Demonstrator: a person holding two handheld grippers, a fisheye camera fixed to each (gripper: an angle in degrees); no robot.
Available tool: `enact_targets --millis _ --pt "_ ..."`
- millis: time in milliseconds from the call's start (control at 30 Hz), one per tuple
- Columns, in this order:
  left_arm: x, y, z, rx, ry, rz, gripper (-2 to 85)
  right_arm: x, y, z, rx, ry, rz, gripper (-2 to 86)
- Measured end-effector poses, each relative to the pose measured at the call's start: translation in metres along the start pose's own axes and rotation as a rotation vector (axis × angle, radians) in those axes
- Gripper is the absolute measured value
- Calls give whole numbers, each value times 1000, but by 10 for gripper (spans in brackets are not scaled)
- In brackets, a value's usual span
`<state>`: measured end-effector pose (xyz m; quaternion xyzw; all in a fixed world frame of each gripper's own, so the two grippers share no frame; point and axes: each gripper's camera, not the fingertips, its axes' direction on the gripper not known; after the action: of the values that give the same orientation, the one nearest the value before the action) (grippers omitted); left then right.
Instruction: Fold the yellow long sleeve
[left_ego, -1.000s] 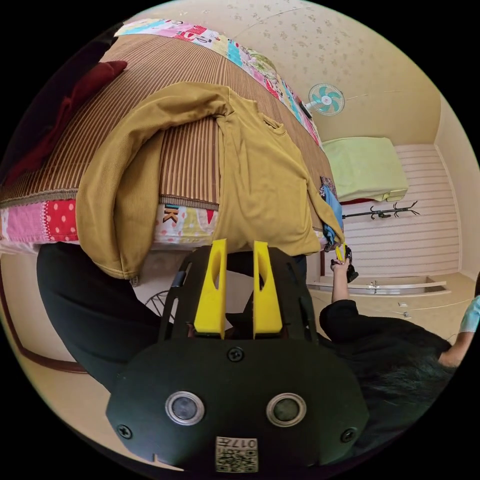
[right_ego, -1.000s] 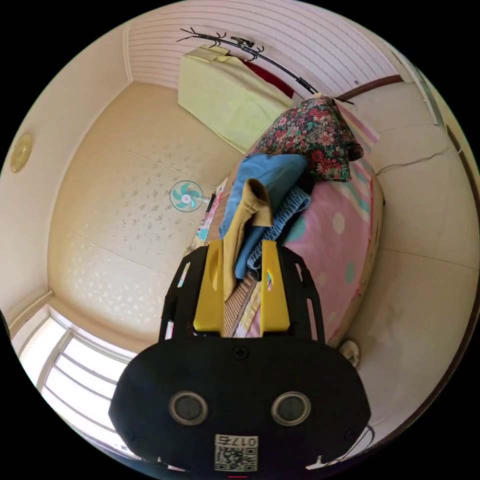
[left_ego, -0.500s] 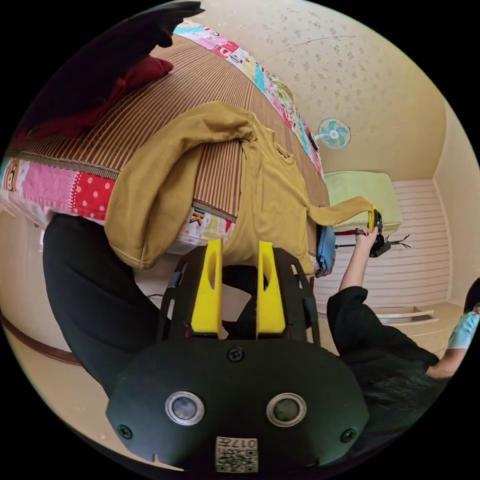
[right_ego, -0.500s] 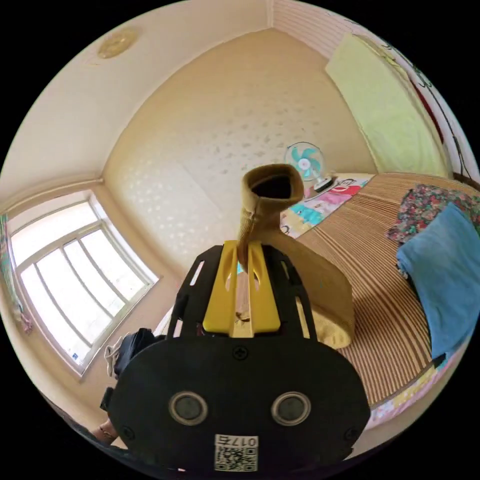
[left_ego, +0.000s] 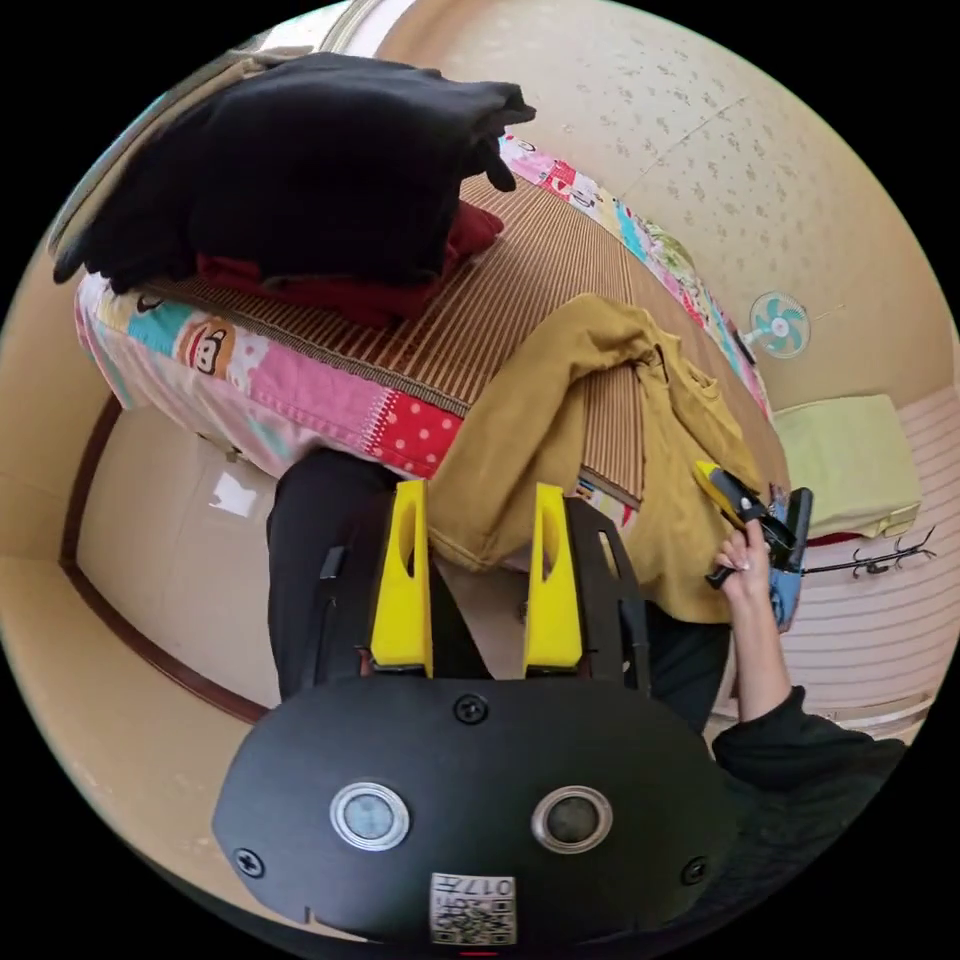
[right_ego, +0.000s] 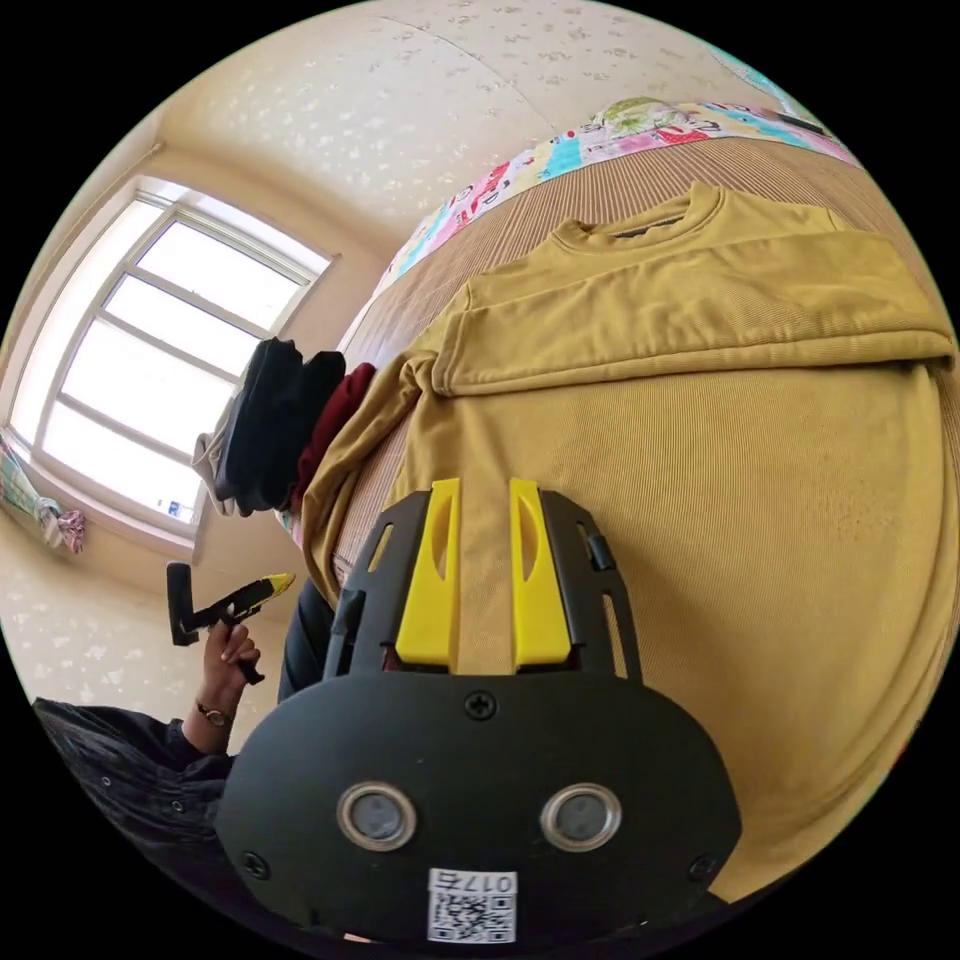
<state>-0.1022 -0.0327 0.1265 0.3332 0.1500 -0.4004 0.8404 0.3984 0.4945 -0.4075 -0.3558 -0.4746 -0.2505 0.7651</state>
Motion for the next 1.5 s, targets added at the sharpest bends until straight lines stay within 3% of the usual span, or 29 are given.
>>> enact_targets --millis 100,167,267,367,467,567,633,733,800,967,1200,1267,1400,1500 --pt "7 -24 41 -180 83 83 54 2 20 -6 -19 65 -55 47" --pt "13 -31 33 -202 69 99 28 9 28 -9 -25 64 -51 39" --pt "22 -27 -64 35 57 223 20 16 35 -14 -25 45 -26 32" --pt "13 -3 -171 316 -112 292 21 17 44 -14 -8 42 -20 27" --pt "-43 24 -206 395 -194 109 26 17 57 -15 32 24 13 24" --pt "-130 64 -194 337 -50 -195 78 26 71 -17 101 -25 75 21" --pt "-184 84 -164 202 238 -364 118 34 76 -19 123 -67 116 17" --pt "-204 85 -131 173 591 -436 127 44 77 -21 114 -102 136 12" --pt "-208 71 -120 180 703 -469 139 45 74 -22 93 -104 131 12" --pt "-240 57 -89 148 723 -809 162 40 73 -29 71 -91 129 17" --pt "-281 75 -43 203 853 -1087 38 53 84 -55 112 -90 152 26" --pt "-277 82 -49 244 870 -1060 27 57 80 -72 176 -75 156 28" --pt "-215 81 -126 441 717 -713 21 68 64 -112 351 76 142 21" --pt "-117 57 -192 620 552 -413 24 101 45 -95 255 196 198 14"
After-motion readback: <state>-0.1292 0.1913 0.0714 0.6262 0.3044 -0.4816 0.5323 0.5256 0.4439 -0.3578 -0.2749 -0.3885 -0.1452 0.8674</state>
